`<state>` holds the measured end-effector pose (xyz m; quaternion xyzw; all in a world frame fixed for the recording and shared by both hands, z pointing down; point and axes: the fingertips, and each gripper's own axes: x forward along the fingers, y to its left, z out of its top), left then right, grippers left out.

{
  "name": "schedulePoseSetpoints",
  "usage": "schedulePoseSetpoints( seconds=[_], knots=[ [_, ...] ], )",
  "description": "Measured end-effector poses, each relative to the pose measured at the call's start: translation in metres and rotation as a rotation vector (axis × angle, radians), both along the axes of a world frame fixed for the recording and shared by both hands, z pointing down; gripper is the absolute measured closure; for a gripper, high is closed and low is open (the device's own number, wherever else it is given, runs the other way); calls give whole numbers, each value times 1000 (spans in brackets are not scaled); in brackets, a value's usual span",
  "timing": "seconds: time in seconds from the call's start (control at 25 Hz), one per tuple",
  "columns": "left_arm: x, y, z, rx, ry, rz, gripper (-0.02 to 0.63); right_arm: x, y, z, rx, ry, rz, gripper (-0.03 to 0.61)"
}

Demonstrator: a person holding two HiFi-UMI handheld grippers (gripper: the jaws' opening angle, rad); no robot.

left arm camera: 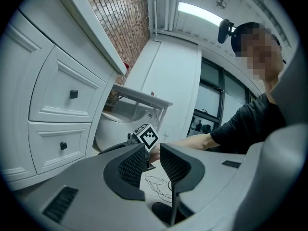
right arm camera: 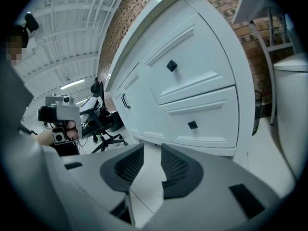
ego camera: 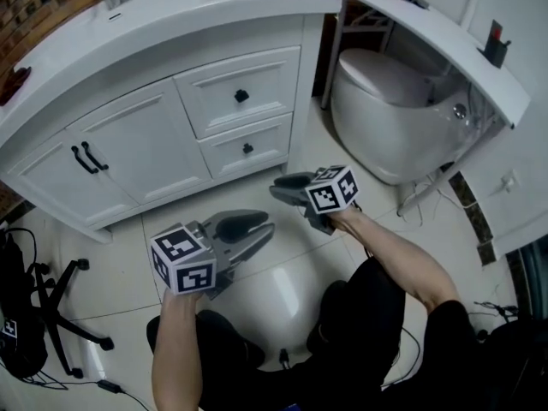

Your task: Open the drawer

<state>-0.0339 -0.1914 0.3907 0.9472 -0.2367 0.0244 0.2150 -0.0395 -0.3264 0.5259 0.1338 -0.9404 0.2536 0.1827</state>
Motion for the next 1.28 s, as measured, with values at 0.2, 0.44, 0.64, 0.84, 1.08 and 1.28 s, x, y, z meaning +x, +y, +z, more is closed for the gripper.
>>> schedulePoseSetpoints(
  seconds=[0.2, 0.44, 0.64, 0.84, 1.08, 1.28],
  knots=[
    [-5, -4, 3, -14, 15, -13, 512, -10, -14, 10, 5, 31, 15, 439],
    [-10, -8, 2, -19, 35, -25, 512, -23, -33, 13, -3, 31, 40, 411],
    [-13, -12, 1, -28, 47, -36, 512, -28, -50, 21, -9, 68, 67, 410],
    [-16, -14, 0, -29, 54, -45, 509, -34, -78, 26, -9, 82, 120, 410],
    [-14, -16, 1, -31, 51, -47, 497, -45, -100, 25, 38, 82, 149, 410],
    [-11, -18, 2, -34, 50, -44, 497, -50, -113, 35, 47, 72, 182, 410]
  ],
)
